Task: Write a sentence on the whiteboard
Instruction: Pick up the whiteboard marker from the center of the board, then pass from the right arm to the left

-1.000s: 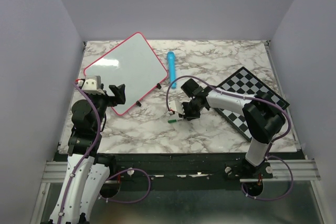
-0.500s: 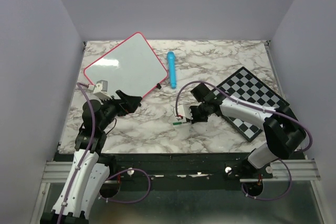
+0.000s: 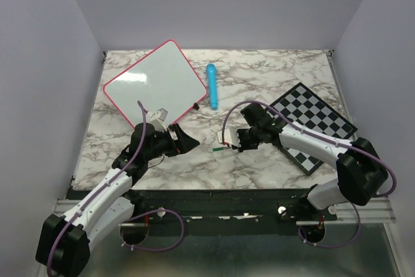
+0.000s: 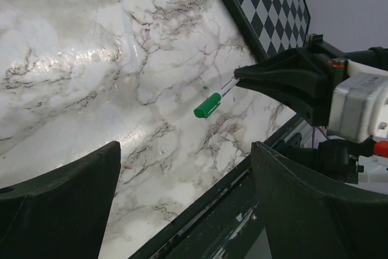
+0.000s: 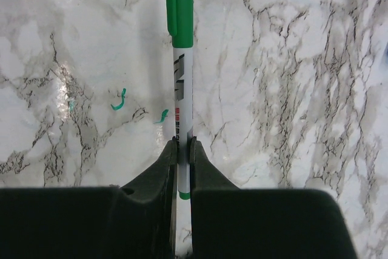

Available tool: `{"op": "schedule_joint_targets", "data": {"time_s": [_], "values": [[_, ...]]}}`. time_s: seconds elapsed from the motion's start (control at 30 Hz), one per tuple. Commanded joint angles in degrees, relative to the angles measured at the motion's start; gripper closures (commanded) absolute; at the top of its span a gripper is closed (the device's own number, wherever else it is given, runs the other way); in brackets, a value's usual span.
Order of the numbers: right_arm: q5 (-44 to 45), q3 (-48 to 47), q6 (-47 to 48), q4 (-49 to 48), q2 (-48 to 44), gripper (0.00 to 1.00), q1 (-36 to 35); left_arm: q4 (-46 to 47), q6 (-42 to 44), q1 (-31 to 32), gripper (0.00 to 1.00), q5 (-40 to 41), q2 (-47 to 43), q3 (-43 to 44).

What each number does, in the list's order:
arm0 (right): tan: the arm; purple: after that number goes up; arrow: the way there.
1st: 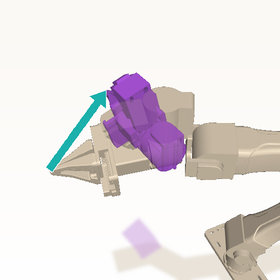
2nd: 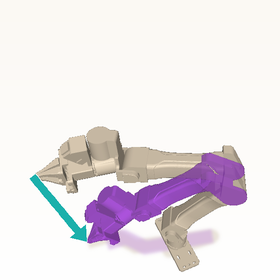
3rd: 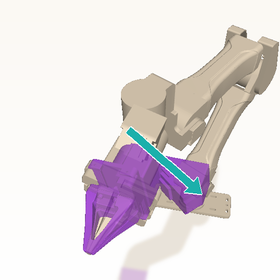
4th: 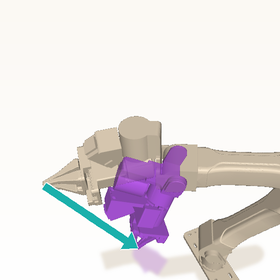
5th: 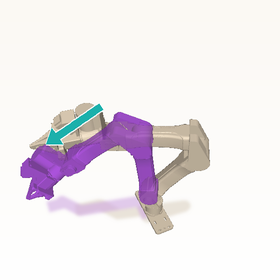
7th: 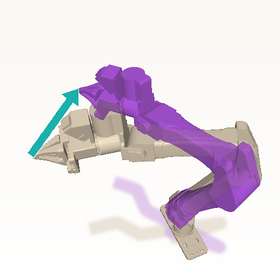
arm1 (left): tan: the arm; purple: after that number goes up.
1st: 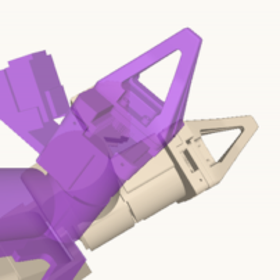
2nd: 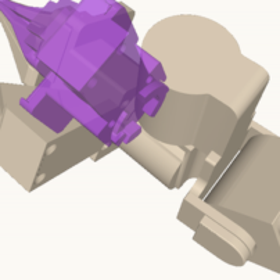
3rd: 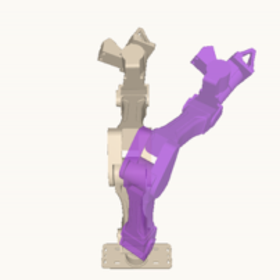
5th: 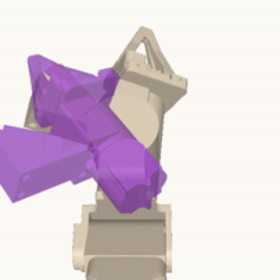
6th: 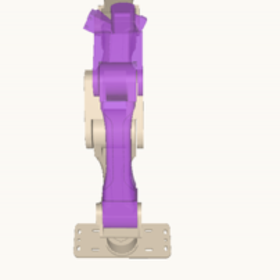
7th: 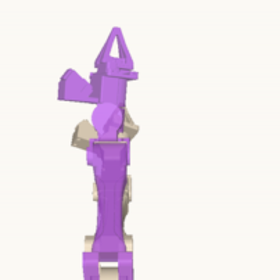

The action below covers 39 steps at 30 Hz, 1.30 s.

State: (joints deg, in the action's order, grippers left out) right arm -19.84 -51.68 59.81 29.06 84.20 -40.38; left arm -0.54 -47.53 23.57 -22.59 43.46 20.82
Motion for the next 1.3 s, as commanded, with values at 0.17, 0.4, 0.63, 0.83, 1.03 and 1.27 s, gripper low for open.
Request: {"op": "schedule_joint_targets", "data": {"time_s": [0.17,0.4,0.63,0.83,1.03,1.27], "values": [[-3.63,1.23,1.19,-2.51,-4.04,0.99,0.3,13.17,-3.01,4.55,0.12,-4.83,10.14,-0.34],[-4.86,1.32,0.83,-2.96,-4.49,0.99,0.3,19.08,-5.38,7.27,0.13,-5.62,16.64,0.45],[-5.65,1.32,0.57,-3.04,-4.75,0.99,0.3,22.77,-5.91,10.09,0.26,-6.68,23.59,3.08],[-6.09,1.41,0.57,-2.96,-4.75,0.99,0.3,25.67,-6.17,12.02,0.34,-8.52,28.43,4.58],[-6.27,1.41,0.57,-3.13,-5.01,0.99,0.3,27.69,-6.96,12.29,0.42,-9.14,31.5,5.63],[-6.27,1.5,0.48,-3.48,-4.93,0.99,0.21,30.68,-8.81,12.37,0.5,-10.28,34.49,6.43]]}}
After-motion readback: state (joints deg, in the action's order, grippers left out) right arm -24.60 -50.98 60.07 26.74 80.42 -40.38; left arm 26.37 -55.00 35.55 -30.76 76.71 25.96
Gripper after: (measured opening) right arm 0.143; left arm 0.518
